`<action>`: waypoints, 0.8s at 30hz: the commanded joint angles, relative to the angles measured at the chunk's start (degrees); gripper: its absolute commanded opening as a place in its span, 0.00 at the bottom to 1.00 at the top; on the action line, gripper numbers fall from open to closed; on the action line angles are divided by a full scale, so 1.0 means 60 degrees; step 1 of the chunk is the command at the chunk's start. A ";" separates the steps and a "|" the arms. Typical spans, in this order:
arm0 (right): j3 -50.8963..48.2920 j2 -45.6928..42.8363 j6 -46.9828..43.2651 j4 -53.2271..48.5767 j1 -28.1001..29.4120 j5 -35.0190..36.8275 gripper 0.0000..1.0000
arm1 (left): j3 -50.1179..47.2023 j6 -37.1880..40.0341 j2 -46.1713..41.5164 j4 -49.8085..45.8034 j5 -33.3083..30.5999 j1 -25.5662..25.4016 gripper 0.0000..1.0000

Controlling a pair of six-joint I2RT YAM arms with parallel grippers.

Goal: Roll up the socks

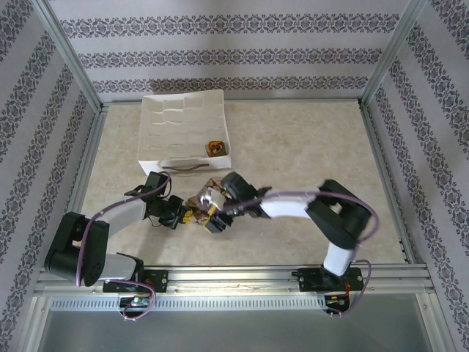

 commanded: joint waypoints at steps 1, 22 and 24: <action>-0.1014 -0.0713 -0.3174 0.2037 0.0842 0.3808 0.63 | 0.0060 0.0315 0.0154 -0.2112 -0.0709 -0.0033 0.00; 0.1429 0.2510 -0.5516 0.0370 0.2631 0.7495 0.00 | 0.0758 0.0661 0.0450 -0.2316 -0.0627 -0.0038 0.05; 0.1344 0.2309 -0.4912 -0.0159 0.2464 0.6897 0.00 | 0.0893 0.0693 0.0136 -0.2300 -0.0606 -0.0030 0.25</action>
